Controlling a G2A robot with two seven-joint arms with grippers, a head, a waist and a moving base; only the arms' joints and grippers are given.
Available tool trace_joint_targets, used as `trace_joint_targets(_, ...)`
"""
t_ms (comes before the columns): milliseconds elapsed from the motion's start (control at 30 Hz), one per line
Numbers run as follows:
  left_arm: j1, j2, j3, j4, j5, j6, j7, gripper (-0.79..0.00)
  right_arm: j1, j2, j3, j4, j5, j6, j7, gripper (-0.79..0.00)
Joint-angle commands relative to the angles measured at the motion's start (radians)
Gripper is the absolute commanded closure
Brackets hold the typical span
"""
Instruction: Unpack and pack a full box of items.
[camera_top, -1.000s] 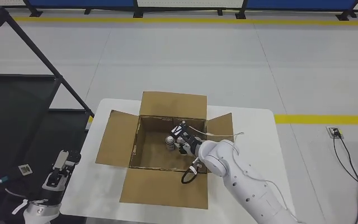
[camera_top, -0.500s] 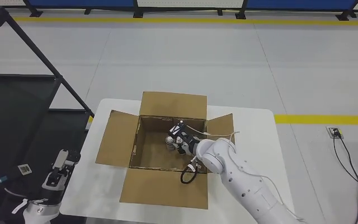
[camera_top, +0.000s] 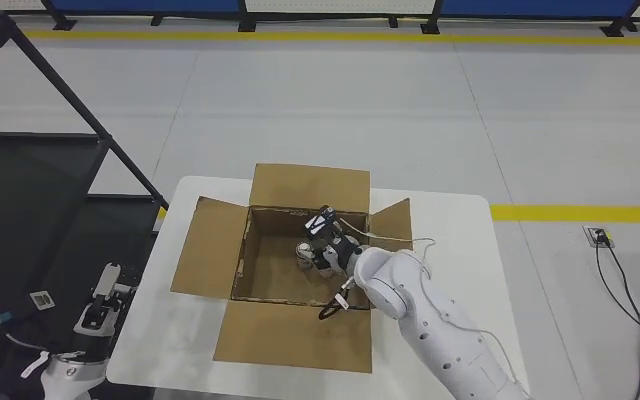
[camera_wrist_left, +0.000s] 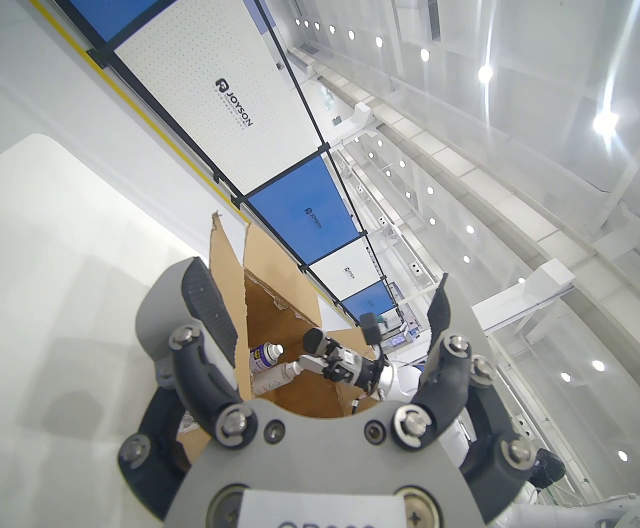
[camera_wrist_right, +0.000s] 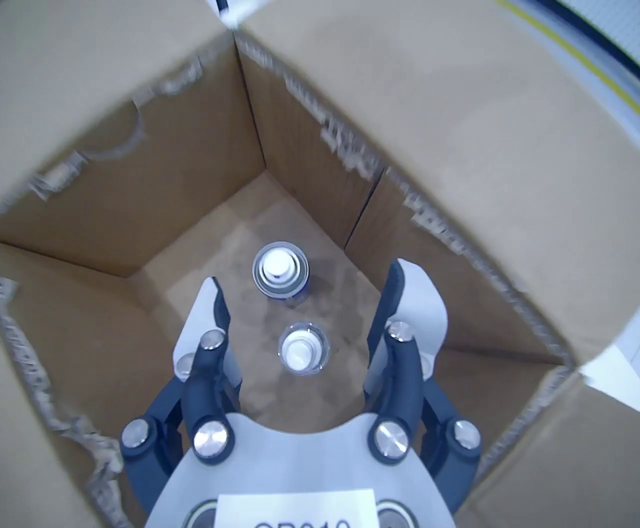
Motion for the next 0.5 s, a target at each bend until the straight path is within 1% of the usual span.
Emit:
trace_joint_targets(0, -0.008, 0.001, -0.003, 0.013, 0.006, 0.009, 0.003, -0.785, -0.065, 0.015, 0.063, -0.143, 0.010, -0.008, -0.008, -0.785)
trace_joint_targets(100, -0.024, 0.002, -0.005, 0.040, 0.013, 0.023, -0.003, -0.785, -0.157, 0.036, 0.162, -0.314, 0.066, -0.054, -0.030, -0.785)
trace_joint_targets(200, -0.048, 0.005, 0.002, 0.070, 0.019, 0.036, -0.020, -0.785, -0.256, 0.053, 0.271, -0.435, 0.156, -0.105, -0.071, -0.785)
trace_joint_targets(233, -0.058, 0.006, 0.006, 0.081, 0.017, 0.043, -0.027, -0.785, -0.277, 0.057, 0.294, -0.454, 0.183, -0.115, -0.081, -0.785)
trace_joint_targets(467, -0.112, 0.011, 0.044, 0.139, 0.059, 0.066, -0.074, -0.785, -0.277, 0.057, 0.294, -0.454, 0.183, -0.115, -0.081, -0.785)
